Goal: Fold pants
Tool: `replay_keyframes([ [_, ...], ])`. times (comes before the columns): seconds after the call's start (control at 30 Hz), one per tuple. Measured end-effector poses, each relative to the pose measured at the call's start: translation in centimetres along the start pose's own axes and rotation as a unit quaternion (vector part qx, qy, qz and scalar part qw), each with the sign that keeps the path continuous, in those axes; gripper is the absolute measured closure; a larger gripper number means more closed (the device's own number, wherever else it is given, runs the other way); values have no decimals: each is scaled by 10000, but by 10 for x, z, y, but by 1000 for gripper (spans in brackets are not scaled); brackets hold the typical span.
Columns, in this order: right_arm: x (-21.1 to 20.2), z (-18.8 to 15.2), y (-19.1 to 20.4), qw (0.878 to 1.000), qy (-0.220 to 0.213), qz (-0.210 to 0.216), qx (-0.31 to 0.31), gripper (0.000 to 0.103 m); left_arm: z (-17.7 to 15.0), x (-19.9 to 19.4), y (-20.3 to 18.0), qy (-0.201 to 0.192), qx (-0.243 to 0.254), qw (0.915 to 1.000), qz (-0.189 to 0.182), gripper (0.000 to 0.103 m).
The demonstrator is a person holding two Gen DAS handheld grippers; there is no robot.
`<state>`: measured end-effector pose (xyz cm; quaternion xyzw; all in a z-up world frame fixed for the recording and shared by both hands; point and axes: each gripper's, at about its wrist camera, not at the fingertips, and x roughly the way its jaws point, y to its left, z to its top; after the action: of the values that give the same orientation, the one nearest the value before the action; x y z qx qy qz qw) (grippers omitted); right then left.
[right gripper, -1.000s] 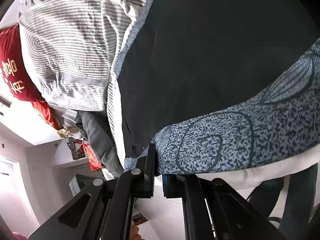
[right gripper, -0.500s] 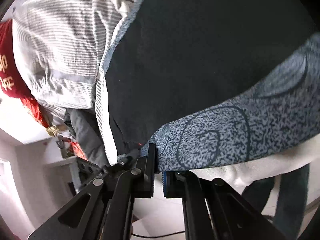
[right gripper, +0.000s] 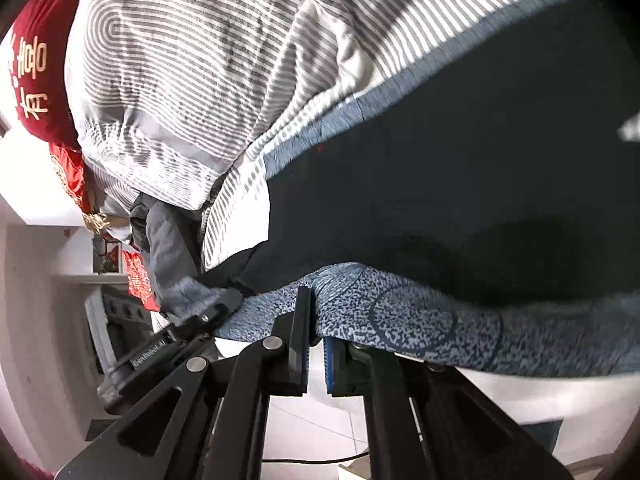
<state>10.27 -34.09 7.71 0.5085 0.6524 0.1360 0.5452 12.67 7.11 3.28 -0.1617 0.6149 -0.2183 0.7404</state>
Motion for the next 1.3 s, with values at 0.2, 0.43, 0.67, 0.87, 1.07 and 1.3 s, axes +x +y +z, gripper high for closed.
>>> replay_keyframes([
  [0.2, 31, 82, -4, 9993, 376, -22, -59, 97, 71, 42, -19, -81, 162, 9991, 391, 87],
  [0.43, 91, 169, -22, 9935, 1095, -226, -194, 97, 125, 113, -13, 152, 135, 9929, 1176, 87],
  [0.67, 146, 208, -58, 9852, 1705, -193, 55, 95, 136, 152, -7, 335, 147, 9851, 1679, 84],
  [0.87, 157, 221, -70, 9773, 2083, 59, 369, 76, 139, 153, -25, 431, 381, 9774, 2034, 84],
  [1.07, 141, 226, -25, 9806, 1902, 438, -206, 0, 135, 114, -57, -451, 1013, 9683, 2237, 26],
  [1.3, 77, 207, -16, 9886, 1343, -9, -684, 0, 120, 94, -84, -562, 1424, 9536, 2593, 24],
])
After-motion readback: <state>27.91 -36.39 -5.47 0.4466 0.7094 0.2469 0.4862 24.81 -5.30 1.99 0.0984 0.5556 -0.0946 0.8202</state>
